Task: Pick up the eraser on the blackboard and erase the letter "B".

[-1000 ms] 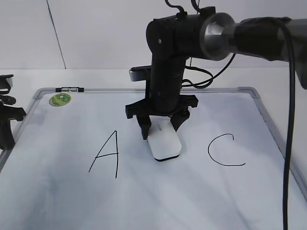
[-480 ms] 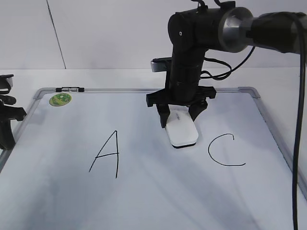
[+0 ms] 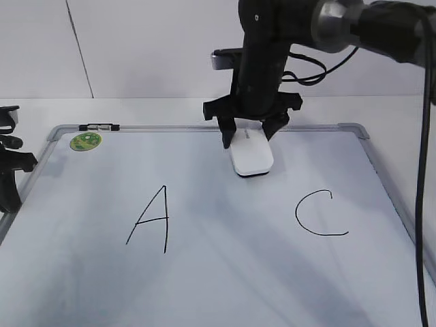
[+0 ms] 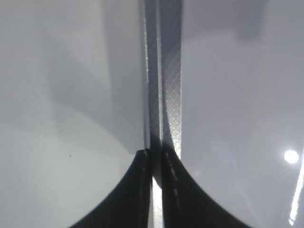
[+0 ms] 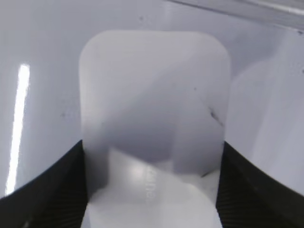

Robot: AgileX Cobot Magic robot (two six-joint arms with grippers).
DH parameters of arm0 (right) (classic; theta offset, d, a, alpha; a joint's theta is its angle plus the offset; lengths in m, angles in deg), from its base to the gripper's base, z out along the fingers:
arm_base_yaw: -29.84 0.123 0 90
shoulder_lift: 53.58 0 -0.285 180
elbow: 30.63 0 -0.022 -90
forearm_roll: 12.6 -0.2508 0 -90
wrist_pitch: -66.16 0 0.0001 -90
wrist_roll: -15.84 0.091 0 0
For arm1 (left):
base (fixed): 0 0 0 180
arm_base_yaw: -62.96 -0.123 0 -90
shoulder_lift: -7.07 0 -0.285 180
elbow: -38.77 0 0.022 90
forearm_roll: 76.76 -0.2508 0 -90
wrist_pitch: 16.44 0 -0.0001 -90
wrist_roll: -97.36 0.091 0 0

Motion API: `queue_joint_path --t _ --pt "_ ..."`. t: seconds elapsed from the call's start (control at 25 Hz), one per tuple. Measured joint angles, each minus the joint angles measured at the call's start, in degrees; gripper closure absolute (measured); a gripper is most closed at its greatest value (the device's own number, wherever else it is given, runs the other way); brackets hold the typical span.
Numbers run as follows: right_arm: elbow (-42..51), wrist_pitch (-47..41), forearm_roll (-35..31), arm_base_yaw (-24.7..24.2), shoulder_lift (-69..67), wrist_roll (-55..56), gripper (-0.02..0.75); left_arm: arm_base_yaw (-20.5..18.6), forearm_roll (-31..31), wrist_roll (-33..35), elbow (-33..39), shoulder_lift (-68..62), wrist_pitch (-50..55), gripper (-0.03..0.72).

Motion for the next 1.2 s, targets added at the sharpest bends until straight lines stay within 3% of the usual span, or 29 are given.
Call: queue_joint_path --t 0.48,1.2 --pt "1.59 -0.11 -0.64 0.00 6.04 -1.88 0.214 0.00 0.00 0.00 0.00 0.00 -0.10 0.667" --pt "32.10 -0.18 7.90 -4.33 34.52 2.36 0.214 0.00 0.00 0.00 0.00 0.00 -0.10 0.667"
